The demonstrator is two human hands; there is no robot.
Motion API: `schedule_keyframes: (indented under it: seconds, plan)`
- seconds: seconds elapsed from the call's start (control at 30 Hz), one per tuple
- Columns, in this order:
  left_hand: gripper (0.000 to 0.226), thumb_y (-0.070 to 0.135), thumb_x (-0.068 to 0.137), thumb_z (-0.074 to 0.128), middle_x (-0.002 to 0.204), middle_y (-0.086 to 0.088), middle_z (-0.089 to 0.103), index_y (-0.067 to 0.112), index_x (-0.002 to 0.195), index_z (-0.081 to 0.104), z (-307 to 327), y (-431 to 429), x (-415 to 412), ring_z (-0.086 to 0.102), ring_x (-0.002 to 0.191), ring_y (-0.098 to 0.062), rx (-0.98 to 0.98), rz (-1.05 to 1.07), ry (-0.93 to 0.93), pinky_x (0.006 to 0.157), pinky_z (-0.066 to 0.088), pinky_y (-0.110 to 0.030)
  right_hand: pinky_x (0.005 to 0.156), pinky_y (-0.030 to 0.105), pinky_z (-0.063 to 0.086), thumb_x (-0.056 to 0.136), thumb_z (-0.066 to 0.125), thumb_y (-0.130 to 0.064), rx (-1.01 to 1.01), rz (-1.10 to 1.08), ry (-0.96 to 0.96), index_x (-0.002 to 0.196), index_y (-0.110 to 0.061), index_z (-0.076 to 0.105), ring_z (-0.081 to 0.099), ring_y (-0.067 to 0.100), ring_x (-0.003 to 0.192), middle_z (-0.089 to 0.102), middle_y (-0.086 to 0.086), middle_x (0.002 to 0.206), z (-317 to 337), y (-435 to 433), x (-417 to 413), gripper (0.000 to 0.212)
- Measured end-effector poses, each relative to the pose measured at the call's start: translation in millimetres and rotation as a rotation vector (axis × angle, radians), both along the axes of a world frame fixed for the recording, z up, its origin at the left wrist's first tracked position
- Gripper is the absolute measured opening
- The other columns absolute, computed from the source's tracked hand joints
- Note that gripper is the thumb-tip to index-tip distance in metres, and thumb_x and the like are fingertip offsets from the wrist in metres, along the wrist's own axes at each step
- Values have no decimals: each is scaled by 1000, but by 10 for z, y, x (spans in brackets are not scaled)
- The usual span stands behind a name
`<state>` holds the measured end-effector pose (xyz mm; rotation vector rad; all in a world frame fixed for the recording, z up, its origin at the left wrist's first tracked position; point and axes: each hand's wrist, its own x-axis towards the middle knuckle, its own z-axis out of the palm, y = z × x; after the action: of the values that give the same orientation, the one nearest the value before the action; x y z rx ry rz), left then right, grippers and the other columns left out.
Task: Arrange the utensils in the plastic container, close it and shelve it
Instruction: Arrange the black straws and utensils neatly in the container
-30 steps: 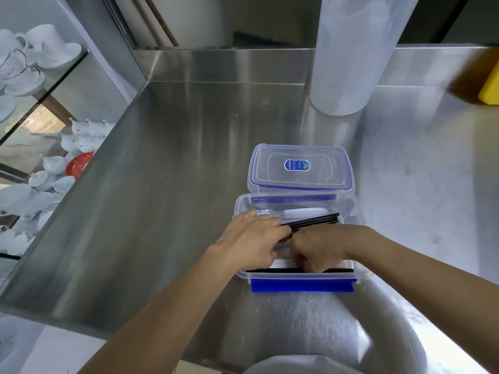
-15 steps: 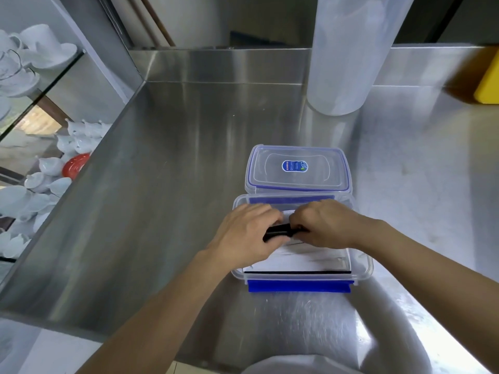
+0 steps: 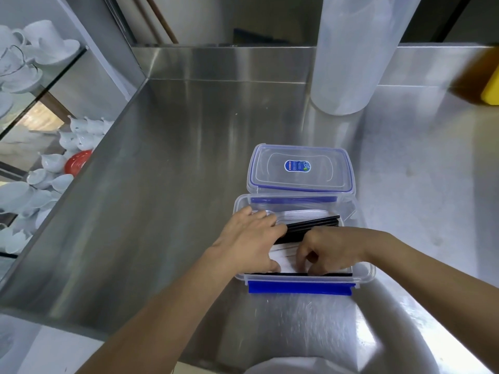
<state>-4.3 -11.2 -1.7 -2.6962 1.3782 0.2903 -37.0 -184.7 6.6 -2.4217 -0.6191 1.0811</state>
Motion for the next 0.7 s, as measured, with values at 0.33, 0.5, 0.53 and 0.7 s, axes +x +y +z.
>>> schedule_keyframes:
  seconds: [0.33, 0.5, 0.53, 0.7]
  plan:
    - [48, 55, 82, 53, 109, -1, 57, 16, 109, 56, -13, -16, -20, 48, 104, -19, 37, 6, -28, 86, 30, -33, 66, 29, 46, 82, 58, -19, -194, 107, -145, 92, -9, 66, 62, 26, 83, 68, 8, 93, -81, 102, 11, 17]
    - [56, 63, 79, 52, 111, -1, 57, 16, 108, 56, -1, -18, -15, 48, 105, -20, 40, -7, -23, 88, 30, -34, 56, 22, 40, 83, 59, -24, -211, 169, -232, 94, -10, 62, 54, 22, 74, 57, 3, 84, -99, 117, 3, 18]
    - [56, 63, 79, 52, 111, -1, 57, 16, 108, 56, 1, -18, -13, 48, 105, -19, 46, -9, -24, 88, 30, -34, 51, 20, 33, 83, 59, -24, -211, 174, -239, 91, -11, 62, 50, 21, 71, 53, 1, 81, -94, 116, 12, 16]
    - [46, 56, 85, 45, 105, 0, 59, 16, 103, 58, 10, -23, -21, 51, 100, -19, 10, 19, -13, 85, 32, -33, 44, 18, 25, 76, 63, -24, -192, 169, -199, 66, -21, 45, 44, 13, 56, 47, -4, 63, -64, 75, 58, 21]
